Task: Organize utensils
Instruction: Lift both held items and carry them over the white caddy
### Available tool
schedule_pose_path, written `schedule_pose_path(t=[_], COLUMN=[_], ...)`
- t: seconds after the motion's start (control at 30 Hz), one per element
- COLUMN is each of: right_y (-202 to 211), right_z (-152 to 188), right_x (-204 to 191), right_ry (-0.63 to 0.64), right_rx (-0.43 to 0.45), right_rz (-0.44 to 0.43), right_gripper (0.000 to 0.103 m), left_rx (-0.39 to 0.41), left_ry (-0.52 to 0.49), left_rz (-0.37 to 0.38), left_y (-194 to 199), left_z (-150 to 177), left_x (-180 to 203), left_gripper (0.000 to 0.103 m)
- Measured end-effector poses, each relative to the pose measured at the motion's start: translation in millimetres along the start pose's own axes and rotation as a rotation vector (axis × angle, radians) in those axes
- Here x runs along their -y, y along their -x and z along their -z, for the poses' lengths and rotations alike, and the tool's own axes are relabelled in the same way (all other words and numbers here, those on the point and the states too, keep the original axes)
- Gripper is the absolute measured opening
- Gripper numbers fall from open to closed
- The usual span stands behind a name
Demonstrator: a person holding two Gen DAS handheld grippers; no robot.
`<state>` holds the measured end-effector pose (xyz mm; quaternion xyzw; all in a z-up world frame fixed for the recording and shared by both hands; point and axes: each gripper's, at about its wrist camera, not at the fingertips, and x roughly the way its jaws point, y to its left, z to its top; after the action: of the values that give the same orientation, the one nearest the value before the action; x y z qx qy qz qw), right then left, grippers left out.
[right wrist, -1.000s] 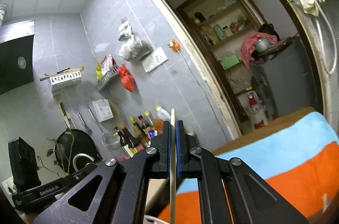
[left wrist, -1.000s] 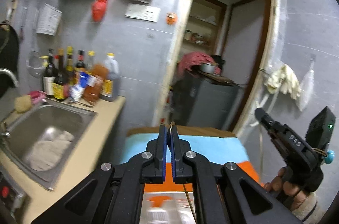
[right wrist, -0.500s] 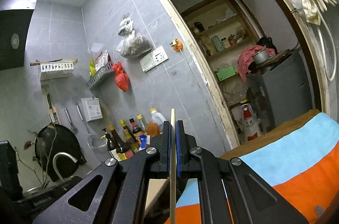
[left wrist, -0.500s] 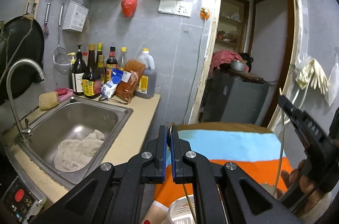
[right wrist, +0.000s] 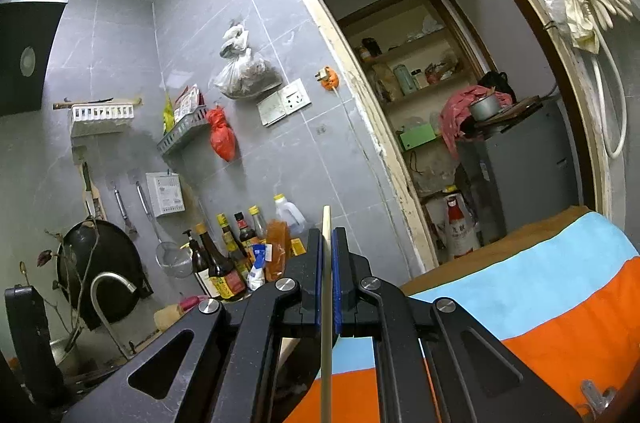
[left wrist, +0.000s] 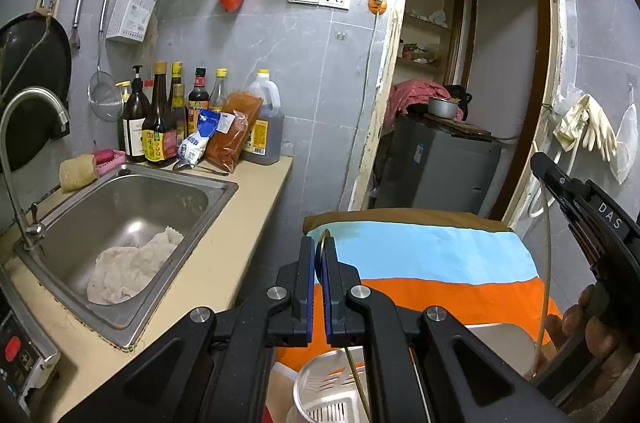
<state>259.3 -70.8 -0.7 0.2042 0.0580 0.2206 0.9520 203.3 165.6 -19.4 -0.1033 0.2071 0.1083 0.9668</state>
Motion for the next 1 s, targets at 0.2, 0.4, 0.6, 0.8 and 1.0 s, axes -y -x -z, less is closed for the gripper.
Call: schedule_pose_path(t=[0.2,0.4,0.6,0.8,1.0], right_y=[3,6,5,4,12], right_z=[2,3,-5,8,22], right_x=[9,16,11,12,15], right_ry=[-0.056,-0.099,-0.087,-0.073,-0.040], right_rx=[0.072,0.055,0.096,0.031,-0.058], right_rz=[0.037,0.047,0.063,0.056,0.043], right_gripper=[0.004,0.004,0.004,0.004,0.004], left_rx=[-0.009,-0.020,-0.026,-0.035,-0.054], left_ry=[-0.004,0.012,0.017,0.006,0.001], left_rz=[-0.010,-0.015,-0.011,0.000,0.017], left_y=[-1,1,-1,-5,-5], left_z=[2,4,0,2,4], left_x=[-1,-4,-5,-2,2], left_gripper=[0.003,0.003,0.003,0.003,0.004])
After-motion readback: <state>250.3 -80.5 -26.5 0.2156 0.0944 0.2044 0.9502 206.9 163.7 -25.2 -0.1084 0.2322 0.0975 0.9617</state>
